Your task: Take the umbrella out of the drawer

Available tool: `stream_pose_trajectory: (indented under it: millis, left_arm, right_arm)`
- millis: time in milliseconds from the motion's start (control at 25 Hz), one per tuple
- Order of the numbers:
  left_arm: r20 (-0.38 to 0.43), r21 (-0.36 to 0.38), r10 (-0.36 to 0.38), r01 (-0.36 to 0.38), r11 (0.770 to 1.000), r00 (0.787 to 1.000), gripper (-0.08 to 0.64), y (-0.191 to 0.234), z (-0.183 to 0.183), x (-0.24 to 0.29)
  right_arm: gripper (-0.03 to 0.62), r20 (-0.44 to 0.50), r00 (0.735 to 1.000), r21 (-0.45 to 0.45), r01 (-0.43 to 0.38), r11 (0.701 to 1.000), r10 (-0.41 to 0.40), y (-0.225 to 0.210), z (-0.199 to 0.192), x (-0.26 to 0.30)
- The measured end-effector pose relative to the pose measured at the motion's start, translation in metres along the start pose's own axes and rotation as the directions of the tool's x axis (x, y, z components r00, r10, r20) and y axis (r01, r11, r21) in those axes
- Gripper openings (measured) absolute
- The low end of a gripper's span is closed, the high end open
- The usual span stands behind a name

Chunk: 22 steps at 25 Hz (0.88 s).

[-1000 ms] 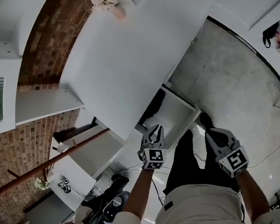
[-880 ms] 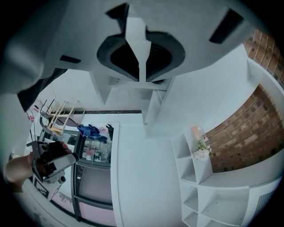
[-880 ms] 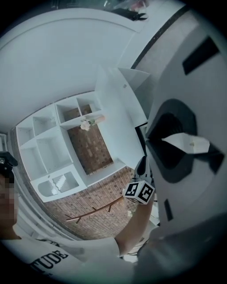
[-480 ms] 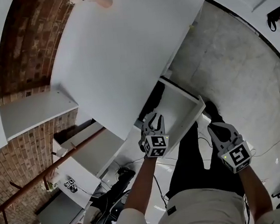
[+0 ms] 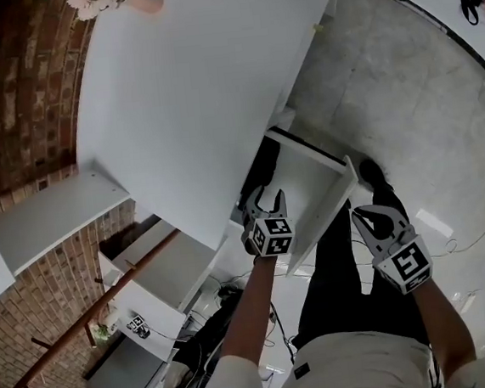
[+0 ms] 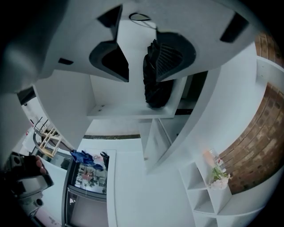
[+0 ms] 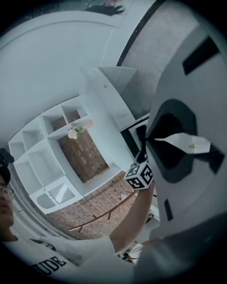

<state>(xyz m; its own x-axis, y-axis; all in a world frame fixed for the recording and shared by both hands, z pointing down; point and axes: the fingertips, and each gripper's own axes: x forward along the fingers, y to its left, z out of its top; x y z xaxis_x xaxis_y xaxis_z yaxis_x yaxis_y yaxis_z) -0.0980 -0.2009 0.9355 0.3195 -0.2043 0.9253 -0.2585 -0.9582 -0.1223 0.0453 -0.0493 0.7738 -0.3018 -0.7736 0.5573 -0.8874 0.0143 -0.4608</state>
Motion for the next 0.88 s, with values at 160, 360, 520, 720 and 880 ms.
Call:
stream_pose_trajectory:
  millis: [160,360,520,720,880]
  left_arm:
    - [-0.036,0.003,0.048,-0.048,0.999,0.998,0.196,0.012,-0.003,0.021]
    - [-0.064,0.024,0.098,-0.097,0.995,0.993,0.204,0.030,-0.008,0.040]
    - [-0.091,0.047,0.130,-0.126,0.991,0.987,0.222,0.042,-0.013,0.056]
    - [-0.151,0.128,0.173,-0.154,0.980,0.973,0.290,0.051,-0.019,0.070]
    - [-0.213,0.139,0.162,-0.134,0.981,0.964,0.321,0.056,-0.028,0.082]
  right_arm:
    - [0.034,0.004,1.000,0.017,-0.011,1.000,0.011,-0.002,-0.004,0.004]
    - [0.034,0.011,1.000,0.029,-0.022,0.999,0.022,-0.005,-0.004,0.011]
    - [0.034,0.017,0.999,0.038,-0.028,0.999,0.027,-0.010,-0.008,0.019]
    - [0.034,0.003,0.999,0.023,-0.050,0.998,0.050,-0.010,-0.005,0.025]
    - [0.034,-0.005,0.998,0.014,-0.061,0.998,0.061,-0.010,-0.002,0.025]
